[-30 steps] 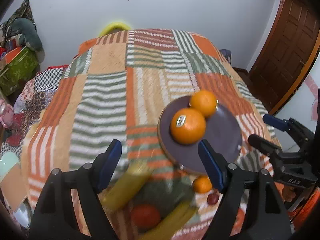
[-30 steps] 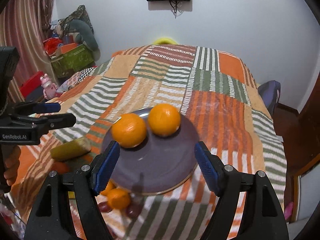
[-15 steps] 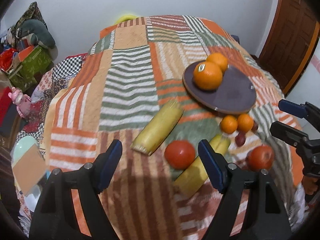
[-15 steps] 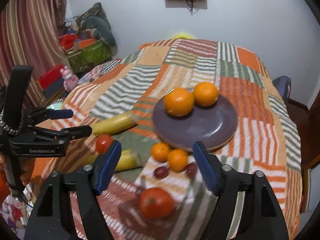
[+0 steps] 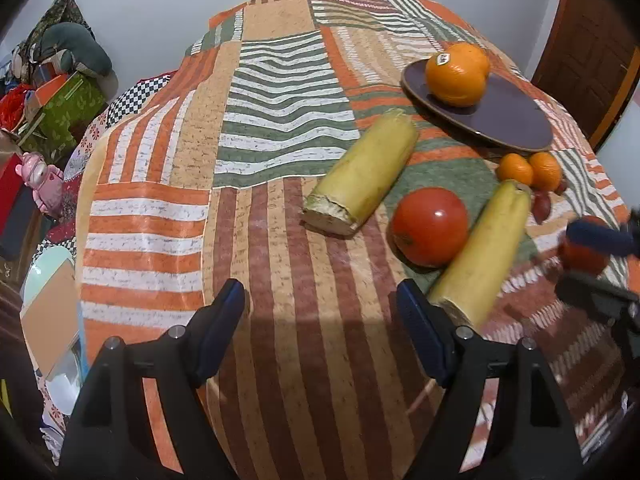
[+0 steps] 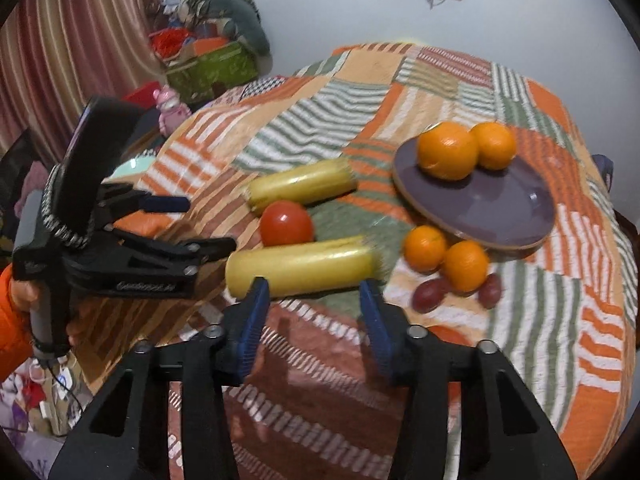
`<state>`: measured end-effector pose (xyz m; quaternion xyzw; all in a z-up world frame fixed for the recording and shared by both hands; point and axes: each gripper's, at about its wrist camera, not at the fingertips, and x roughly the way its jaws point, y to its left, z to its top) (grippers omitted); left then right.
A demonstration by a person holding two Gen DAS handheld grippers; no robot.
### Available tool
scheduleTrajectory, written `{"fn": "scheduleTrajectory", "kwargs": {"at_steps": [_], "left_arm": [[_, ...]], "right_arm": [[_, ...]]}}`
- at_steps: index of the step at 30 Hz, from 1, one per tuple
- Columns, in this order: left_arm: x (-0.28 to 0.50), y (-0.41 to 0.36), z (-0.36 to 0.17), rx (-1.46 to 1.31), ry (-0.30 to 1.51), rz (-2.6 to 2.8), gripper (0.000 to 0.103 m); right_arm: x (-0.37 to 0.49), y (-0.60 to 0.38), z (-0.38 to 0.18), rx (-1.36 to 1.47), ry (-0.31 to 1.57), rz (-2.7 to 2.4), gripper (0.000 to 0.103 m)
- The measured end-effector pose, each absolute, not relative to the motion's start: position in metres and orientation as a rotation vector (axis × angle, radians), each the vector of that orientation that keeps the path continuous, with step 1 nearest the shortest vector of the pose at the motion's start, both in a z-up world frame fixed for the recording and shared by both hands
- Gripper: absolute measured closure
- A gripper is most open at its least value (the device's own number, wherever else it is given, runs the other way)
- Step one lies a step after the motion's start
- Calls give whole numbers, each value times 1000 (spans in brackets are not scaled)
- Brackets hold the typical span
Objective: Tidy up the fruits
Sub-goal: 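Move both tools toward the two yellow cylindrical fruits, then grasp a yellow cylindrical fruit with the right tool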
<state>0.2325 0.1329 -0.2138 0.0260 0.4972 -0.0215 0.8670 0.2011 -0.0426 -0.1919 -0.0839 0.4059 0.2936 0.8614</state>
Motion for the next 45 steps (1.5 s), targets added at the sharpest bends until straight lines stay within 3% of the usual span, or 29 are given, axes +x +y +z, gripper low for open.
{"fn": "scheduleTrajectory", "kwargs": {"at_steps": [5,12,15,17,45], "left_arm": [[244,136,-222,35,1041,-51,24],[248,130,-226,78,1035,-49,24],[245,129,-224,52,1036,-81,24],[239,125,-221,30,1039,-134,24],[207,89,-222,-5,1044,-297,23]], "right_arm": [[203,-36,-200,-158,888,643,77],[214,-32,-214,-118,990,621,71],[209,-27,-212,-137,978,632,51],[206,-26,-211,-128,970,640,44],[229,-27,-211,-121,1000,555,41]]}}
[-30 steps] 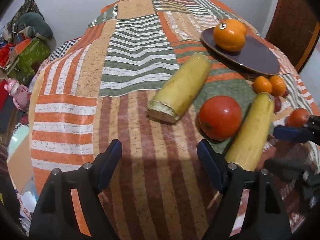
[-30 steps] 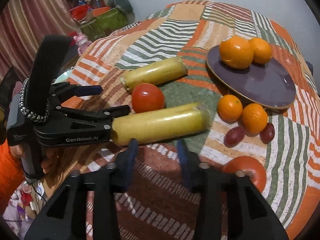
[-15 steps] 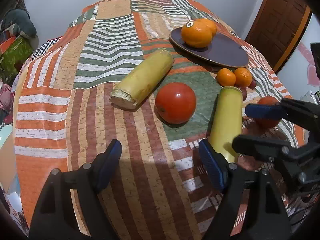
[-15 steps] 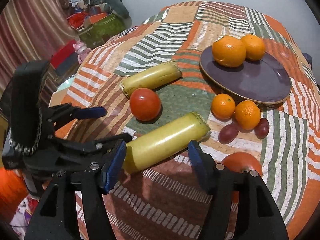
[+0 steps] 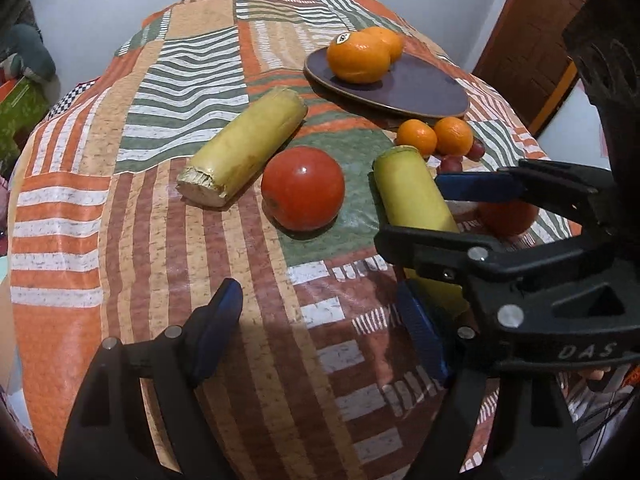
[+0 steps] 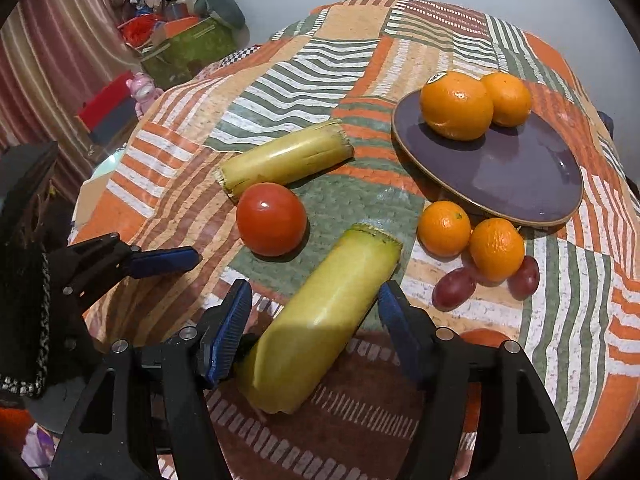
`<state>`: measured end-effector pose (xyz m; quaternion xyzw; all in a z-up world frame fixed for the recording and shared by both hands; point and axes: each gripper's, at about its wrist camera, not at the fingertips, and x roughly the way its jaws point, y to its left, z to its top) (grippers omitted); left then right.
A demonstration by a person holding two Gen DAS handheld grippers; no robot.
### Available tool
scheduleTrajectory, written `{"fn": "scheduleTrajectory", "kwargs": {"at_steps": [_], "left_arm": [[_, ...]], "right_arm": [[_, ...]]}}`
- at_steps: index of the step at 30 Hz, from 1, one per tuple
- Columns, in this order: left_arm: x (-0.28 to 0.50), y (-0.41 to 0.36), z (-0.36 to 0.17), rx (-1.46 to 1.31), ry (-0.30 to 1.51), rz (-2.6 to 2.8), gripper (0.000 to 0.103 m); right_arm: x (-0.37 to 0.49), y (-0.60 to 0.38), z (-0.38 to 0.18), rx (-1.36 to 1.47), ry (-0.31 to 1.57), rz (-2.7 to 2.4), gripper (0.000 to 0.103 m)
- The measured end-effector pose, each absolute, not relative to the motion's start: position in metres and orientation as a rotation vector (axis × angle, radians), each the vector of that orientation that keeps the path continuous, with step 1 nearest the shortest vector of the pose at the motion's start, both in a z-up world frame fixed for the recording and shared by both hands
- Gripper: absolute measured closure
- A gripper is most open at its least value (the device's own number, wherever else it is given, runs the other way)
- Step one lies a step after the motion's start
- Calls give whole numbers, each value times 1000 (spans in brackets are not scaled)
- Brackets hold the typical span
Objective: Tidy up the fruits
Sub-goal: 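Grasp a yellow cylindrical fruit with the right tool, then grasp the other yellow cylindrical fruit with the left tool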
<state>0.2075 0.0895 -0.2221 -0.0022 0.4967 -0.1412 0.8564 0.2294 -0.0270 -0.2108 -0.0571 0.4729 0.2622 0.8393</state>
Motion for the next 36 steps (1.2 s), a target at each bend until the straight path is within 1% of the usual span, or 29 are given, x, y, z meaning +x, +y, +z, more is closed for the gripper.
{"fn": "scheduleTrajectory", "kwargs": {"at_steps": [2,7,15,19,24,28,36], "left_arm": [[207,97,-219,-17,1043,-298,23],[208,125,-206,-25,1009,-235,23],[237,156,-190,-56,973,-157,23],[259,158,-193,-45,987,-135,23],[293,160,-203,-72,1059,-146,23],[313,152,-209,-65,1085,-184,23],[340,125,-223,-8,1125,-241,23]], "right_arm": [[230,-28,-211,-117,994,551,42],[232,-29,-210,-111,978,555,51],[237,-21,-214,-180,1000,550,52],[237,-16,-216,-203,983,550,54],[241,-16,-215,-180,986,585,58],[245,-24,-214,-133,1012,602,59],[236,-25,-212,-140,1027,601,59]]}}
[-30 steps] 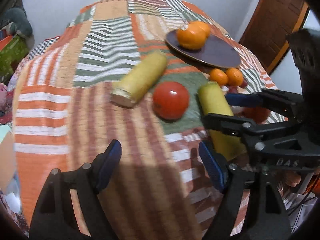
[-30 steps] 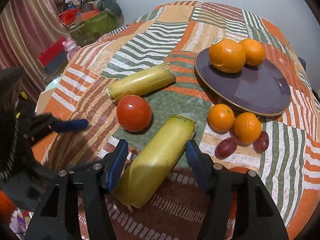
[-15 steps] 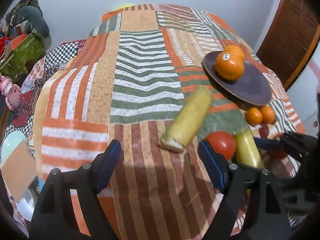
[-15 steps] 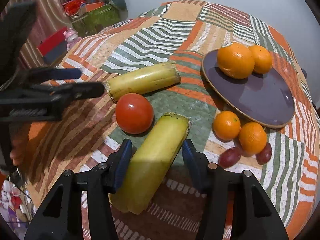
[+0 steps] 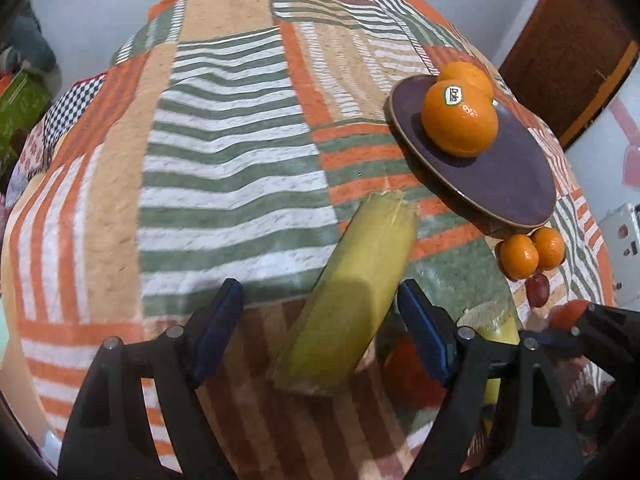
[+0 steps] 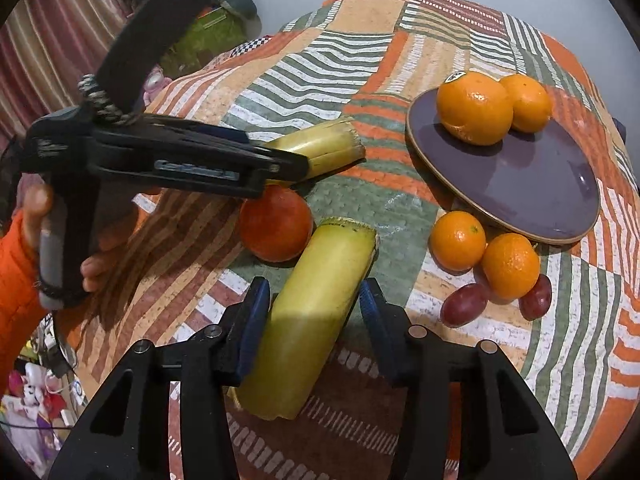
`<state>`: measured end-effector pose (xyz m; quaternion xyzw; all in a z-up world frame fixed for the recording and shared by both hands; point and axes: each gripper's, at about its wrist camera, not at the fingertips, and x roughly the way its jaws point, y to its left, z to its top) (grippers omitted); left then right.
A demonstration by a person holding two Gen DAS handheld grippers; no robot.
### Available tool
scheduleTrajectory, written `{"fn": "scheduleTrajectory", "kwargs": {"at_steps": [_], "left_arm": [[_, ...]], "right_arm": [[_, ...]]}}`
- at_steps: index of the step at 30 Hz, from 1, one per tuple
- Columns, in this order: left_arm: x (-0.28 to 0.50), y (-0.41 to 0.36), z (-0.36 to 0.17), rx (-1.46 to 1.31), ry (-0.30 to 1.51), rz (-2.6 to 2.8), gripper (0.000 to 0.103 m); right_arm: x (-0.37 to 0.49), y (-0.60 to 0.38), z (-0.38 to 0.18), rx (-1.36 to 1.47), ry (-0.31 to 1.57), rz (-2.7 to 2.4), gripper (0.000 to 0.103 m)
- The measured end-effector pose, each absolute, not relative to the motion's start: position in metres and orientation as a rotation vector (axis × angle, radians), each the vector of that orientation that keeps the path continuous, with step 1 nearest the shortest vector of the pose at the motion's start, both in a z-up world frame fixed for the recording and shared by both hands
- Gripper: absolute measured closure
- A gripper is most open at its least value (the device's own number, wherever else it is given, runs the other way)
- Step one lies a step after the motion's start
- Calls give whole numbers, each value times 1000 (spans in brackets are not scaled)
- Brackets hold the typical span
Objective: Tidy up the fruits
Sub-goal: 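Grasp the other yellow cylindrical fruit with the left tool, then lift both yellow cylindrical fruits off the bed cover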
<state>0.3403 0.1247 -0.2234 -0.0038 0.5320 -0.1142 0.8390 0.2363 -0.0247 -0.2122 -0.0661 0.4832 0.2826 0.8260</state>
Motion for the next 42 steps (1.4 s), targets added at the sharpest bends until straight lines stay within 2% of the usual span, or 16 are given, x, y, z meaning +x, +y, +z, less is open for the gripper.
{"fn": "scheduleTrajectory", "kwargs": {"at_steps": [6,9,14,15,25,42], "left_arm": [[355,108,-233,46,1121,-219,23],[358,109,-233,45,1117,-202,30],[364,129,-232,-18,1128,-170,61],[364,134,-231,-35,1131,-161,64],[322,147,-226,-18,1138,-141,64],[213,155,-217,-45,1204,-163,64]], "right_arm": [[237,-21,-212,-146,1045,600,57],[237,-16,-214,-173,1058,608,55],[237,-12,-217,-196,1051,609,55],[237,-13,-217,-194,1048,607,56],[222,-23,-210,-174,1046,612,64],[198,-42,-208,-168,1137,636,66]]}}
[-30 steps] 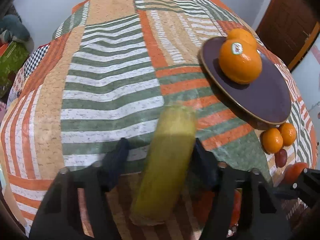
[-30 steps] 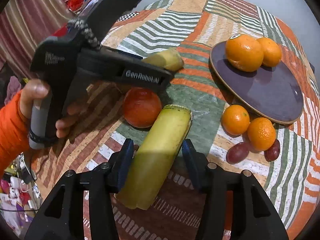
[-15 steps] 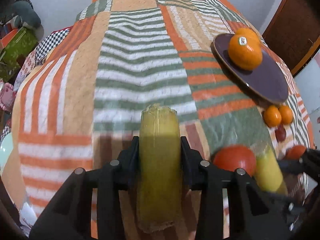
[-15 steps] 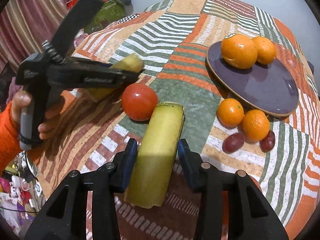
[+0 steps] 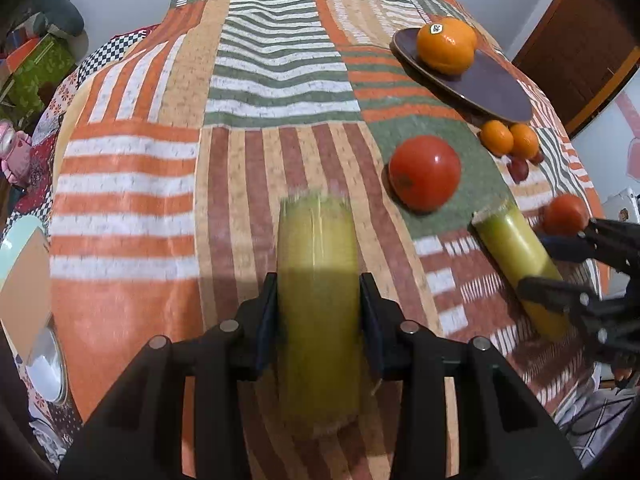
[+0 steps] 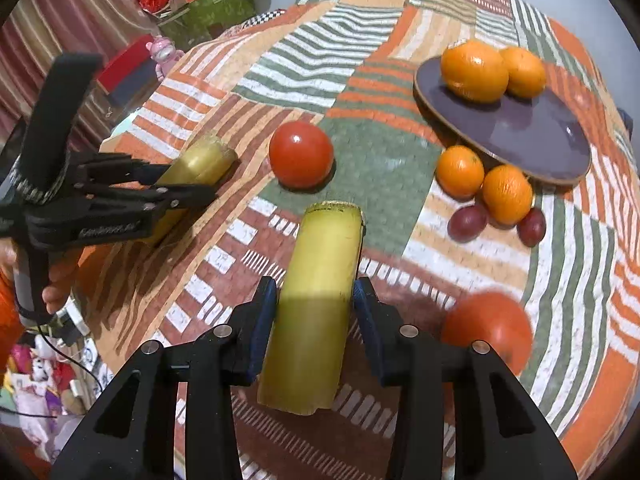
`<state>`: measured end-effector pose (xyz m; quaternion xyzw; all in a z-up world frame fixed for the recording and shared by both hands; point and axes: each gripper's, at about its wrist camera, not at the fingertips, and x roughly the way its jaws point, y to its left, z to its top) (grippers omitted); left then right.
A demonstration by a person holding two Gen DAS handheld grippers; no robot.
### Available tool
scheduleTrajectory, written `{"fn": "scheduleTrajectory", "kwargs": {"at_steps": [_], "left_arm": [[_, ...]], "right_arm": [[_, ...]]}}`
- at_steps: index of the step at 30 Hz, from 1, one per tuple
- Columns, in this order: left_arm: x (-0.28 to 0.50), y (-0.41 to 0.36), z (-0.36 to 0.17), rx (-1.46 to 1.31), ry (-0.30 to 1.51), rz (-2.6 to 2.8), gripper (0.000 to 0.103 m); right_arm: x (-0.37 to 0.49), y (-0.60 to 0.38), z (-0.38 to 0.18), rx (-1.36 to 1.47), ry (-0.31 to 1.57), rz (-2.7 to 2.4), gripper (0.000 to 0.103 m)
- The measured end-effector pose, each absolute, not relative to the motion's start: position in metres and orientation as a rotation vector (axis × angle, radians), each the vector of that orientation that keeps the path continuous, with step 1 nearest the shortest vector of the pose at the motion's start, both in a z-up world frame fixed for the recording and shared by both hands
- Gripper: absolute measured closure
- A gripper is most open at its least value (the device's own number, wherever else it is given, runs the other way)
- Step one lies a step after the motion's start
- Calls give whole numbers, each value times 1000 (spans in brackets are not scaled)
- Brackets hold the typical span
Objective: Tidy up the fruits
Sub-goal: 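Lift both yellow cylindrical fruits off the bed cover, then carry both yellow cylindrical fruits over the purple plate beside the oranges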
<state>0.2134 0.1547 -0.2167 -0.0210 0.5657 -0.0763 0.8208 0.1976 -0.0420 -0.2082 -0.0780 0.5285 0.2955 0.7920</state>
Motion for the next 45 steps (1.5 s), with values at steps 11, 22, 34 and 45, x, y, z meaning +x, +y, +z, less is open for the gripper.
{"fn": "scheduleTrajectory", "kwargs": {"at_steps": [11,22,34,45], "left_arm": [[204,163,-219,-89,1204,-184,64],[197,156,-211,-81,1169,-151,65],[195,146,-180,-118,1106,-191,65],[221,128,-154,-113,1033,-218,65]], "right_arm": [[205,-24,-220,-203,1167,630,63],[207,-28,-219,-199,1160,649,67],[198,-38,-200,-184,1102,678,69],[216,-68,-169,-143,1027,608,69]]}}
